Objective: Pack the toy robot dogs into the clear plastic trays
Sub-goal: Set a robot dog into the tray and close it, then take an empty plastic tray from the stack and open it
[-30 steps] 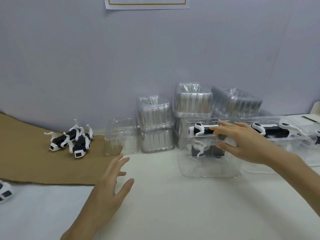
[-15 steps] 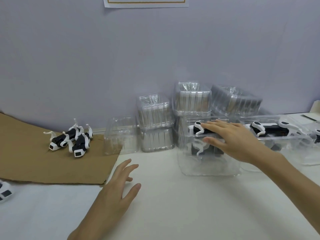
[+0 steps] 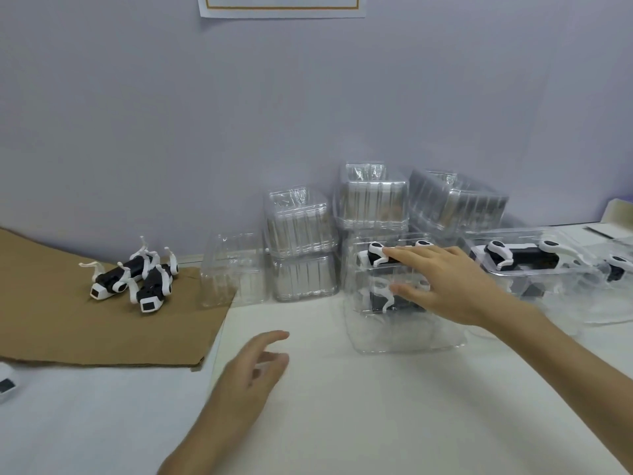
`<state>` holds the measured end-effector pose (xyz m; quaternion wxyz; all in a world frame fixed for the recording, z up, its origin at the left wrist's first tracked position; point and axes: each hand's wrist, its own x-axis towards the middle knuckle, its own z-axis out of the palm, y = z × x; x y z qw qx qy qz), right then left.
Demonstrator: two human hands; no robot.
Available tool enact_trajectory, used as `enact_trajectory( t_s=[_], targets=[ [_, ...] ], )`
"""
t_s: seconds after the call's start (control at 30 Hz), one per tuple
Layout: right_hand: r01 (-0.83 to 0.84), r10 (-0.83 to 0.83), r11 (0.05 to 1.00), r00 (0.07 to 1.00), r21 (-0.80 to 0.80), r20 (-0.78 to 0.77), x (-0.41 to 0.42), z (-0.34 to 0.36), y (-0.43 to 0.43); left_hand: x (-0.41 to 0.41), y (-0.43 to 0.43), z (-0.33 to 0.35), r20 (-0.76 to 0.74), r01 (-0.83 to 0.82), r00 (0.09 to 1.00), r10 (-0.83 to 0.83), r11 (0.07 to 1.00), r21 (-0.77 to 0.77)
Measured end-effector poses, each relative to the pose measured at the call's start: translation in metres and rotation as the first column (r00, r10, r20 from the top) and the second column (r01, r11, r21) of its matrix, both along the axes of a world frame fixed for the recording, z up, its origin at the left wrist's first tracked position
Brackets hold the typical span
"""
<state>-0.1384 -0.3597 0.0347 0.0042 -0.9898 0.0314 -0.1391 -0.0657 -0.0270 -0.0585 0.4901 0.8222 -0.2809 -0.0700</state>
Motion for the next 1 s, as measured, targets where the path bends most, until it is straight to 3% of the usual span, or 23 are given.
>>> enact_trajectory(
  t_s=[0.07,0.23,0.4,0.57,0.87,1.0],
  targets=[
    [-0.017,0.017,1.0,1.0,-0.025,-0.007,0.001,0.002,-0.003,-0.003,-0.028,-0.003,-0.082,0.065,0.995,-0.065,0.998,-0.005],
    [0.017,-0.012,0.996,0.998,-0.084,0.066,-0.003,0.007,-0.01,-0.005,-0.114,-0.003,-0.062,0.141,0.989,-0.135,0.984,0.105],
    [0.049,-0.045,0.996,0.998,-0.078,0.05,-0.014,0.001,-0.016,-0.014,-0.16,-0.004,-0.076,0.146,0.987,-0.142,0.988,0.051],
    [0.03,-0.03,0.999,0.999,0.012,-0.018,-0.018,0.005,-0.018,-0.01,-0.164,-0.004,-0.111,0.153,0.982,-0.154,0.988,-0.014],
    [0.073,-0.072,0.997,0.997,0.022,-0.041,-0.019,0.007,-0.016,-0.01,-0.155,-0.001,-0.111,0.207,0.968,-0.224,0.967,-0.146],
    [0.089,-0.087,0.996,0.991,0.017,-0.104,-0.022,0.013,-0.012,-0.01,-0.137,0.006,-0.08,0.229,0.969,-0.232,0.972,-0.045]
  ],
)
